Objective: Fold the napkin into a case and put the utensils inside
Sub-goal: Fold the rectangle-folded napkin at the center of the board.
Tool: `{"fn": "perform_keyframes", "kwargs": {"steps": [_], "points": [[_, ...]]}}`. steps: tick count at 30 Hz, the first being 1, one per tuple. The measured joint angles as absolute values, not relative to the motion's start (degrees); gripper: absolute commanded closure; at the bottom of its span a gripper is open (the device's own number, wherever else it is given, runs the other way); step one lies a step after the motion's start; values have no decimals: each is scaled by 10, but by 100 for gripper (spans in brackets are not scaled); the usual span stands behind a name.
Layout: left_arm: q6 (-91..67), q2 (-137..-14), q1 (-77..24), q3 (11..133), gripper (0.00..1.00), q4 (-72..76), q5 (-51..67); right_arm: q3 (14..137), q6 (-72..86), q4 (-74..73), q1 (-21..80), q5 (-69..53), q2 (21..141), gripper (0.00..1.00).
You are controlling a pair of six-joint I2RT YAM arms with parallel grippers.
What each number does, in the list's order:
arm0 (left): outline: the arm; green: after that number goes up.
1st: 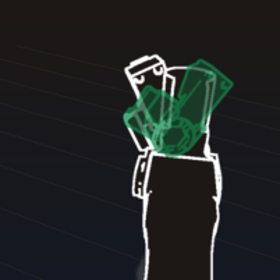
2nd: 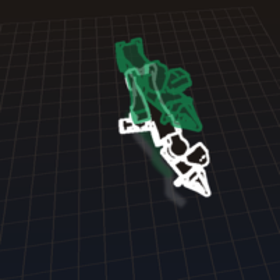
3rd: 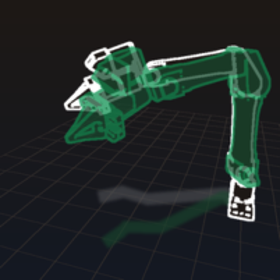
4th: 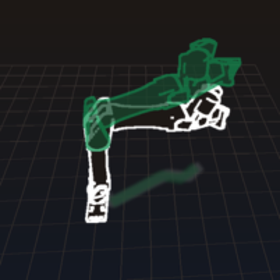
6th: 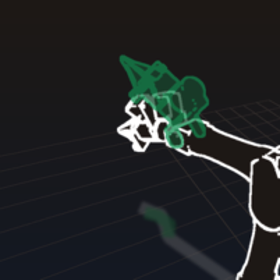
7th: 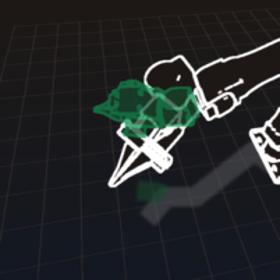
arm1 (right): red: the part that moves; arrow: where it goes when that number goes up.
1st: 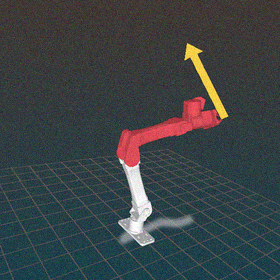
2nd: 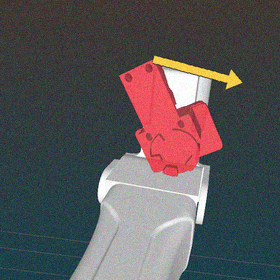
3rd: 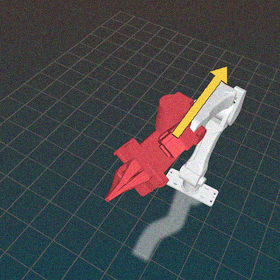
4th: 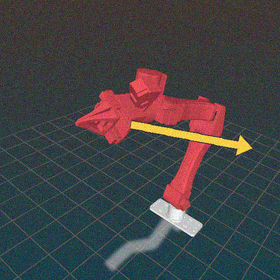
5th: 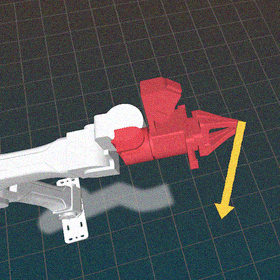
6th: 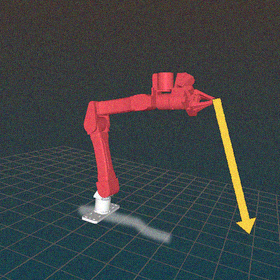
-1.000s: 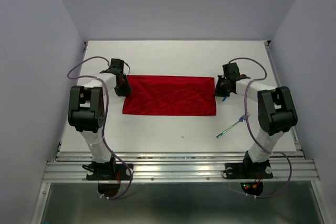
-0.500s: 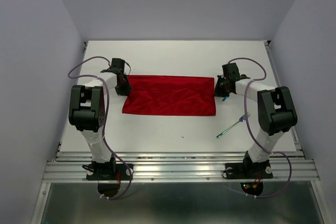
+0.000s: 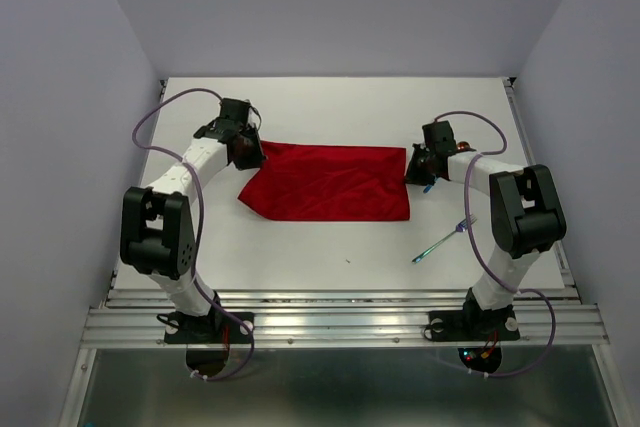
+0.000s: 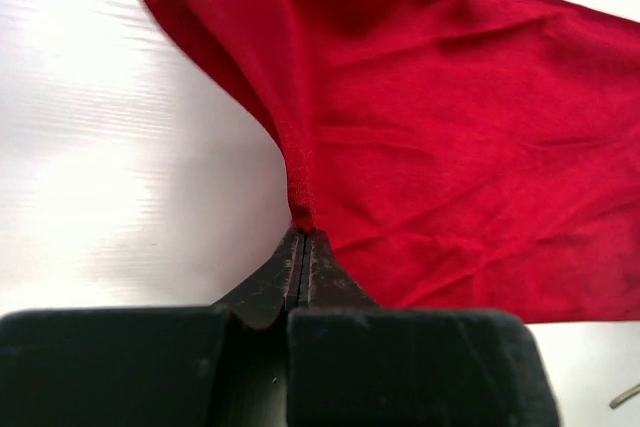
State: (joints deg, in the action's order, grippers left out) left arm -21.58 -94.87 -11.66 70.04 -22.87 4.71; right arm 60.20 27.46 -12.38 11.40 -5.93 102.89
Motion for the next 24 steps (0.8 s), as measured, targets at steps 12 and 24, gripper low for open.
{"fn": "perform_keyframes", "kwargs": {"steps": [12,24], "points": [[-232,-949,-183,746,100,-247,66,600,288,-122,125,-65,1029,91],[-232,-949,-209,800,100,-264,75,623,296,-159,176,42,972,36]]}}
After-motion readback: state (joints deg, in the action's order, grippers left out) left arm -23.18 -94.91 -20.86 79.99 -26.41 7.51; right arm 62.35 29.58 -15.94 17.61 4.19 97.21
